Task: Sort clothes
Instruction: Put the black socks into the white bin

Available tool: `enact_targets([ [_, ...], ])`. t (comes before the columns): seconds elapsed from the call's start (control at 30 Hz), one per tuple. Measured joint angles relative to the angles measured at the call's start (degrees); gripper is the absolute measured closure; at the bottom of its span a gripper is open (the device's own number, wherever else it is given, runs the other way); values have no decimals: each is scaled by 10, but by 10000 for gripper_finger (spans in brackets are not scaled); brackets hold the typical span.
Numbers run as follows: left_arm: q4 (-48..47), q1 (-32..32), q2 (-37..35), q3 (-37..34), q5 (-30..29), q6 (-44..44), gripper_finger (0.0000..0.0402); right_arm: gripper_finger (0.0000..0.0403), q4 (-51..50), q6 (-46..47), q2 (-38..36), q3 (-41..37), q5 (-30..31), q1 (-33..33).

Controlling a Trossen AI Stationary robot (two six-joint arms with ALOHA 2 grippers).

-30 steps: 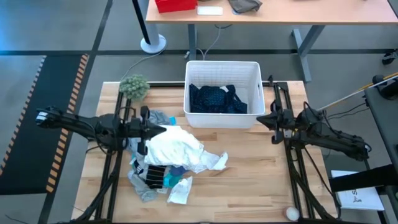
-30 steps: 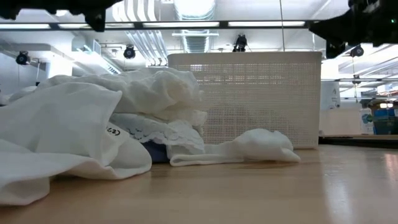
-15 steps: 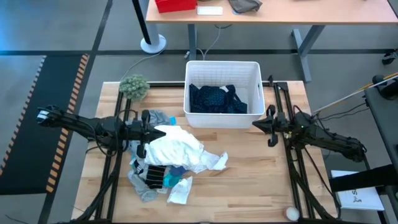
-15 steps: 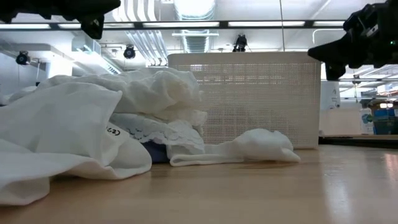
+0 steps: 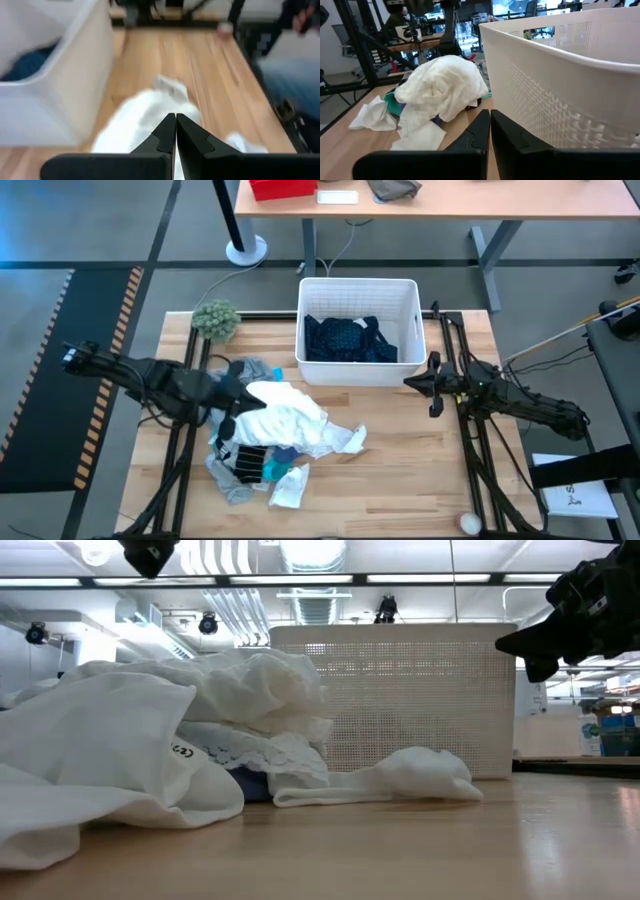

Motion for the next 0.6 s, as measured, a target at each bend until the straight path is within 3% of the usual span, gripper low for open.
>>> enact_targets([
  [0.23,-119,-93,133,111,-3,-68,402,403,-1,0,0,0,0,0],
  [0.6,-255,-270,338,236,-90,-263,402,403,-2,0,0,0,0,0],
])
